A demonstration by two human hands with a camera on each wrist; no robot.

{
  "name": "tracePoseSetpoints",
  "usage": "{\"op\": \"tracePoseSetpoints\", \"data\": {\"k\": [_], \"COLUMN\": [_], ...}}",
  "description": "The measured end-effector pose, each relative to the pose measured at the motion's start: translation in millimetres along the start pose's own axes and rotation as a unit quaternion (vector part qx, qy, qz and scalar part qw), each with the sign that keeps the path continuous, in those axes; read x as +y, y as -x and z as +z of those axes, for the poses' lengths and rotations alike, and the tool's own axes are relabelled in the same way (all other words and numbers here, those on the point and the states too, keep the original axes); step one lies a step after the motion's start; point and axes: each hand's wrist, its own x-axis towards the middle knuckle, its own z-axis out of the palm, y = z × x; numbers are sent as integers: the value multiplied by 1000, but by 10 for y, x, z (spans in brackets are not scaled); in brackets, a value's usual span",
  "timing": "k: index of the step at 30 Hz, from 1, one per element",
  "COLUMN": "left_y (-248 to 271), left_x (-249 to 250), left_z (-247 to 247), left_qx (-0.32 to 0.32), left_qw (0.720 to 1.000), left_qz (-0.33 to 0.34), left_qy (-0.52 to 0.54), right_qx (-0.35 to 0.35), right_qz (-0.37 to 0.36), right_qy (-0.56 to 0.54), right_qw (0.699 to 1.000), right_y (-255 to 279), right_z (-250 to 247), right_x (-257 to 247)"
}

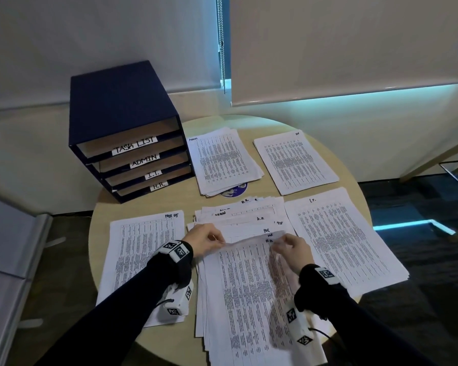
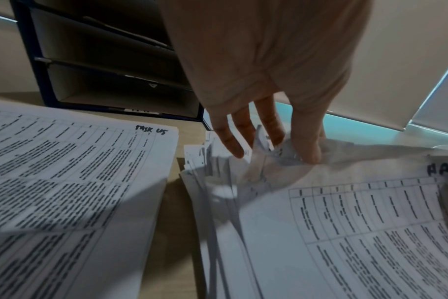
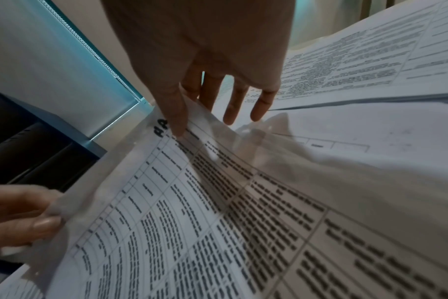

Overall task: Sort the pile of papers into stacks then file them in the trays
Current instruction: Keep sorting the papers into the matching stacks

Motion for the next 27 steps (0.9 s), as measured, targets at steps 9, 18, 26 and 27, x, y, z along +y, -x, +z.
{"op": "tracePoseSetpoints", "data": {"k": [9, 18, 26, 27], "left_y": [-146, -92, -7, 5], "left_x": [84, 204, 72, 74], "left_z": [116, 73, 15, 10], "left_qx": [49, 117, 50, 46], "left_qw": [991, 979, 989, 988], "left_qz": [-41, -7, 70, 76], "left_qy": [-120, -167, -124, -128], "right_qx": [-53, 12, 14, 5], "right_qz": [-32, 0, -20, -18], "right_qy": [-56, -47, -15, -23], "right_qw": [997, 999, 1000, 1000], "right_y": [229, 147, 60, 54], "right_z": [-44, -51, -55, -50], "right_x": [-44, 37, 24, 24]}}
